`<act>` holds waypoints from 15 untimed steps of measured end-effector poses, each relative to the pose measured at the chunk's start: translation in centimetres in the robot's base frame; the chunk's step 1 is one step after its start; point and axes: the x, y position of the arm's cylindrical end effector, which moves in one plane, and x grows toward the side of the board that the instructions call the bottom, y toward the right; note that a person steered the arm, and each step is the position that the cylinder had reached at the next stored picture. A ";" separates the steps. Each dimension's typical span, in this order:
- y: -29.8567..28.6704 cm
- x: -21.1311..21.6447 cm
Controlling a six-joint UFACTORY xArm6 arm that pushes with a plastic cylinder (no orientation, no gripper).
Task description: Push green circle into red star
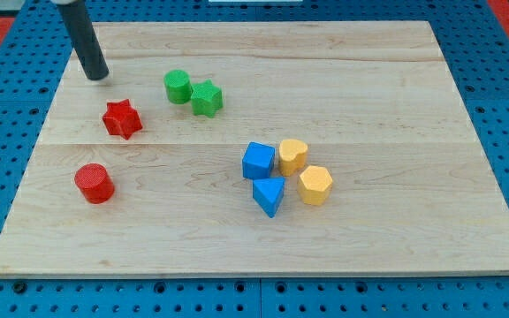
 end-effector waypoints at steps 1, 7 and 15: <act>3.9 -1.9; 6.6 -2.4; 12.4 1.5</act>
